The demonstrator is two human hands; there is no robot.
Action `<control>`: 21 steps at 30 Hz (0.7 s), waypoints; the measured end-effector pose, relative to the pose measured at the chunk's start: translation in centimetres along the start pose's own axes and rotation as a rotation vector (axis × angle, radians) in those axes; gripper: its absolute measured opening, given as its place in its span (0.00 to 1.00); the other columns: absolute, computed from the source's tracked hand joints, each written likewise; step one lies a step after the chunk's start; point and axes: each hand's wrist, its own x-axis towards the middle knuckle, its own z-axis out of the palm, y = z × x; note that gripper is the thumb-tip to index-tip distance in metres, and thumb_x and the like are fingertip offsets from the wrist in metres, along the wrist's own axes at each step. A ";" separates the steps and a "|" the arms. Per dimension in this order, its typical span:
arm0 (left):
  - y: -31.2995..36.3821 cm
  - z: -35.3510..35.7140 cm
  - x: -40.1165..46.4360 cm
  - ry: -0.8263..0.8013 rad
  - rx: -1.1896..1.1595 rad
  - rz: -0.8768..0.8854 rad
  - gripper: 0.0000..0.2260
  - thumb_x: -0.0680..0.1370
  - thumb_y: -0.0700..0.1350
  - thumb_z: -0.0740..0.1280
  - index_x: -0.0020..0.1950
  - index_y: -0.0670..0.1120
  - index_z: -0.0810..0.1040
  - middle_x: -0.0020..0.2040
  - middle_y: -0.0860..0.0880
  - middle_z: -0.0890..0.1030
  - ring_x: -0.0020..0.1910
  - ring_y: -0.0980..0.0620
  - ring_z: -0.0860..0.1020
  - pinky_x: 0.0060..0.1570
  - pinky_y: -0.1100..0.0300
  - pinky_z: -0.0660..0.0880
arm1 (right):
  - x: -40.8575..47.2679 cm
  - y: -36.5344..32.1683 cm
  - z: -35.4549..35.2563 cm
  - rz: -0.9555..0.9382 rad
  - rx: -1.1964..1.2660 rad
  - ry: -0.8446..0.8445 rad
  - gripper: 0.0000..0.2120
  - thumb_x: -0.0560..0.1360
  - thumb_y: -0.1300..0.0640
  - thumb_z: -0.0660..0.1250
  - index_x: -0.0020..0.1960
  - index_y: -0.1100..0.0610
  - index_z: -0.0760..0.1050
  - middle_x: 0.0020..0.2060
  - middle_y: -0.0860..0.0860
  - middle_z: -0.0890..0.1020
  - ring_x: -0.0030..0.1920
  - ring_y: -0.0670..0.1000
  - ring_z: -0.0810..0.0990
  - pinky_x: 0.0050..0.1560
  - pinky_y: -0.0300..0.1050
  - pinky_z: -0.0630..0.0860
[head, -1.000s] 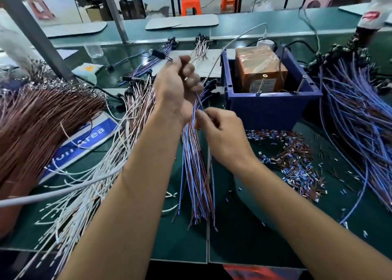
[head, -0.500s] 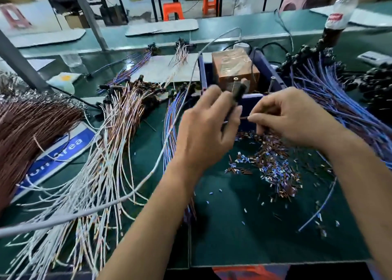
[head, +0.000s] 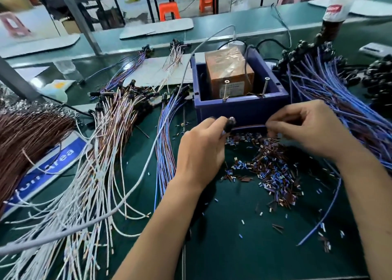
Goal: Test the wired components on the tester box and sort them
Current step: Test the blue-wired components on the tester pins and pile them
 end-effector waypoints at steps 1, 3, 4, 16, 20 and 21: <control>0.1 0.2 0.0 0.003 -0.010 -0.011 0.03 0.80 0.40 0.68 0.51 0.41 0.80 0.42 0.47 0.81 0.38 0.39 0.79 0.35 0.46 0.77 | -0.1 0.2 -0.1 0.007 0.010 0.011 0.02 0.76 0.58 0.76 0.44 0.53 0.86 0.35 0.48 0.88 0.38 0.47 0.87 0.42 0.36 0.81; 0.3 0.5 0.3 0.003 -0.045 -0.027 0.05 0.80 0.42 0.69 0.51 0.41 0.81 0.43 0.46 0.81 0.40 0.39 0.80 0.37 0.46 0.77 | 0.0 0.1 0.1 -0.007 0.027 0.005 0.03 0.75 0.59 0.76 0.44 0.53 0.86 0.35 0.47 0.87 0.38 0.47 0.87 0.42 0.35 0.80; 0.5 0.7 0.4 -0.005 -0.058 -0.021 0.06 0.80 0.44 0.70 0.52 0.41 0.81 0.43 0.46 0.82 0.41 0.40 0.80 0.38 0.46 0.77 | 0.0 -0.2 0.5 -0.031 0.015 -0.025 0.03 0.75 0.60 0.76 0.44 0.53 0.86 0.34 0.46 0.87 0.37 0.45 0.87 0.42 0.32 0.79; 0.0 1.0 0.5 0.033 -0.152 -0.056 0.03 0.79 0.41 0.72 0.46 0.44 0.81 0.38 0.51 0.82 0.36 0.48 0.78 0.36 0.49 0.74 | 0.3 0.6 2.7 0.091 0.304 0.115 0.04 0.76 0.60 0.76 0.44 0.60 0.85 0.34 0.54 0.87 0.28 0.47 0.80 0.32 0.36 0.77; 0.2 0.9 0.3 0.022 -0.181 -0.091 0.03 0.79 0.40 0.72 0.45 0.45 0.80 0.36 0.54 0.79 0.34 0.52 0.76 0.35 0.54 0.73 | 0.3 0.9 3.0 0.163 0.486 0.139 0.04 0.77 0.62 0.73 0.46 0.62 0.83 0.36 0.57 0.87 0.28 0.48 0.79 0.34 0.39 0.80; 0.1 0.9 0.2 0.022 -0.188 -0.103 0.03 0.79 0.40 0.71 0.45 0.45 0.80 0.36 0.55 0.79 0.34 0.53 0.75 0.35 0.55 0.72 | 0.4 0.9 3.0 0.173 0.527 0.139 0.04 0.78 0.62 0.72 0.47 0.62 0.83 0.36 0.57 0.87 0.28 0.48 0.79 0.34 0.40 0.80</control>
